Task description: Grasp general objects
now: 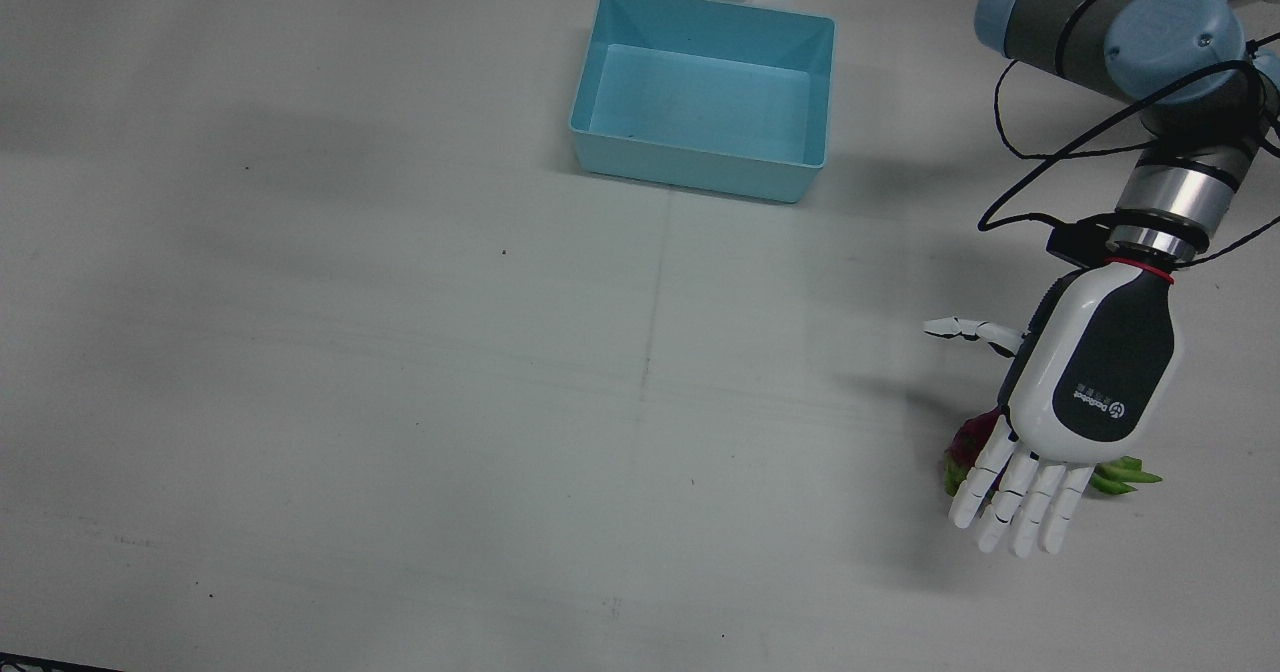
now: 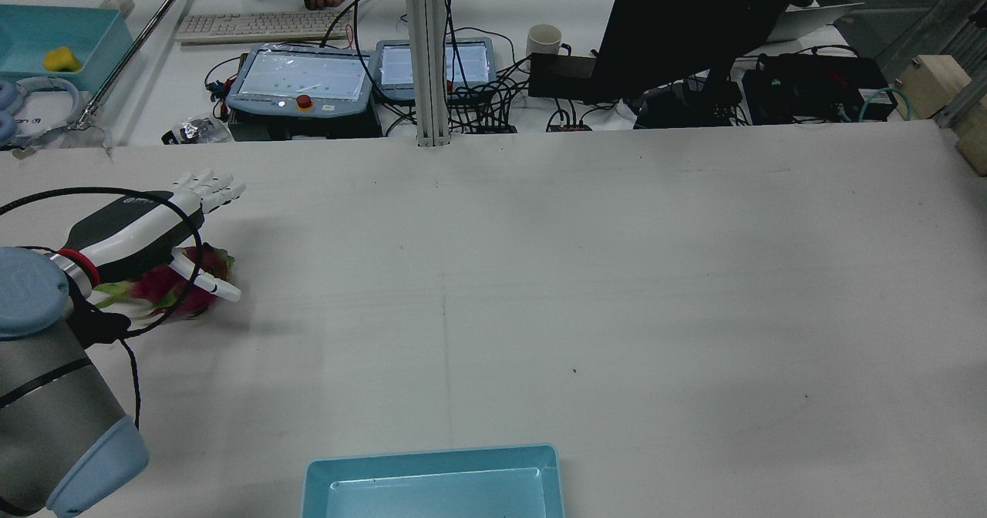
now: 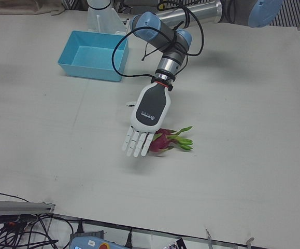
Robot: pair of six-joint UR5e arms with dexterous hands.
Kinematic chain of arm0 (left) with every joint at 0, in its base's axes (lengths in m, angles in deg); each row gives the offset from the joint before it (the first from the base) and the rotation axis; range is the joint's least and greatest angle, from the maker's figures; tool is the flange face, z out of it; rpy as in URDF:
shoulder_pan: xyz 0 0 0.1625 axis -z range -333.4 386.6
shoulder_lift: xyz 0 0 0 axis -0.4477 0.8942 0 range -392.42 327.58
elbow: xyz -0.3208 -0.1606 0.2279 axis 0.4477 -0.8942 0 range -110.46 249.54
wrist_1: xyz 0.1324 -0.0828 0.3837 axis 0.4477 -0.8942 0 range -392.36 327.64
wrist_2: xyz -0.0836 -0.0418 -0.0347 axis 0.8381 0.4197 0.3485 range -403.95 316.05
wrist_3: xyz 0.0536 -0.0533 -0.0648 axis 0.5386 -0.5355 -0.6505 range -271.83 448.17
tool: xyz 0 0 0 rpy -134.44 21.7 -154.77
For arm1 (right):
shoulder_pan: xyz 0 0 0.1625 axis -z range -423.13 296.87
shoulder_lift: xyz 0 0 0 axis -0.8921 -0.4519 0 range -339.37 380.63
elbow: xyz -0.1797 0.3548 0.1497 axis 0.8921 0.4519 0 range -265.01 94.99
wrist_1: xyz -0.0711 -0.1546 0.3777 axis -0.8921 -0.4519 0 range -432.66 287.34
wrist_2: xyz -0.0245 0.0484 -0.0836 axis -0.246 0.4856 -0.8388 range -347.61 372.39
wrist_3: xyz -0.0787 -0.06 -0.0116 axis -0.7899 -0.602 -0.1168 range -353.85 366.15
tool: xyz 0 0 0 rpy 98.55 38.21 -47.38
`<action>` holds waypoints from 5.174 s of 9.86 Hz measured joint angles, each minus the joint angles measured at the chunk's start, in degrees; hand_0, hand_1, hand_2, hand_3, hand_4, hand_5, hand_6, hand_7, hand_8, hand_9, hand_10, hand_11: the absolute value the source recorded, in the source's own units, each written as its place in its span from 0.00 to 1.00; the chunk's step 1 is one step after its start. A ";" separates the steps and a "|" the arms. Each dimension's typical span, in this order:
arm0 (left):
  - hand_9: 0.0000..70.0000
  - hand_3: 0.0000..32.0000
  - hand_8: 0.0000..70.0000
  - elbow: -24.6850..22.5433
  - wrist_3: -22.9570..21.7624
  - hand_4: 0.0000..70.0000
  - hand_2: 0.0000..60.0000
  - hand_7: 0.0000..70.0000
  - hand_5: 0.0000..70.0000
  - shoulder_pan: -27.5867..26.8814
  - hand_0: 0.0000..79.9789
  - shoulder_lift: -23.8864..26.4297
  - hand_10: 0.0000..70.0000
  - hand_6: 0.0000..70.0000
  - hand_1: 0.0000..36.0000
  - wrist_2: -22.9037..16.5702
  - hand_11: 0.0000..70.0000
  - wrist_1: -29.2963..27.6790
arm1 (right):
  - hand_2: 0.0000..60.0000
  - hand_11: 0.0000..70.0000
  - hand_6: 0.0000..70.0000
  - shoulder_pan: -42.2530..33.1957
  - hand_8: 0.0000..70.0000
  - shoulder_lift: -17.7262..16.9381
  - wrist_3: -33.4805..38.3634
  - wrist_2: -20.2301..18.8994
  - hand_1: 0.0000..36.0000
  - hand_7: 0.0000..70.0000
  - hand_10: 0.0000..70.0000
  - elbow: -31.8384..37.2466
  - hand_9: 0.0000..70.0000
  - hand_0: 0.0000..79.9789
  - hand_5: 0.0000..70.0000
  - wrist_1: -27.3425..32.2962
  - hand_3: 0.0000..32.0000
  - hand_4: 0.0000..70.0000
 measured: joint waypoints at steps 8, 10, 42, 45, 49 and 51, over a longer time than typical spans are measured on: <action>0.00 0.27 0.00 4.99 11.04 0.00 0.51 0.07 0.03 0.51 0.71 -2.93 0.00 0.00 0.97 0.03 0.00 -5.46 | 0.00 0.00 0.00 0.06 0.00 0.00 0.08 0.04 0.00 0.00 0.00 0.06 0.00 0.00 0.00 0.00 0.00 0.00; 0.00 0.29 0.00 6.20 11.98 0.00 0.50 0.07 0.04 0.60 0.71 -2.99 0.00 0.00 0.96 0.03 0.00 -6.44 | 0.00 0.00 0.00 0.06 0.00 0.00 0.09 0.03 0.00 0.00 0.00 0.08 0.00 0.00 0.00 0.00 0.00 0.00; 0.02 0.00 0.00 -14.78 10.06 0.49 1.00 0.21 0.61 -13.58 0.67 23.51 0.00 0.00 1.00 -26.71 0.00 13.72 | 0.00 0.00 0.00 0.07 0.00 0.00 0.14 0.00 0.00 0.00 0.00 0.19 0.00 0.00 0.00 0.00 0.00 0.00; 0.01 0.00 0.00 -14.79 10.11 0.38 1.00 0.17 0.54 -23.68 0.67 26.33 0.00 0.00 0.98 -22.94 0.00 12.54 | 0.00 0.00 0.00 0.06 0.00 0.00 0.17 0.05 0.00 0.00 0.00 0.25 0.00 0.00 0.00 0.00 0.00 0.00; 0.00 0.96 0.00 -14.62 10.34 0.00 0.00 0.01 0.00 -26.50 0.61 23.99 0.00 0.00 0.27 -20.36 0.00 9.07 | 0.00 0.00 0.00 0.10 0.00 0.00 0.19 0.03 0.00 0.00 0.00 0.20 0.00 0.00 0.00 0.00 0.00 0.00; 0.00 0.99 0.00 -14.68 10.37 0.00 0.00 0.01 0.00 -26.40 0.61 23.12 0.00 0.00 0.26 -20.31 0.00 8.72 | 0.00 0.00 0.00 0.09 0.00 0.00 0.18 0.04 0.00 0.00 0.00 0.20 0.00 0.00 0.00 0.00 0.00 0.00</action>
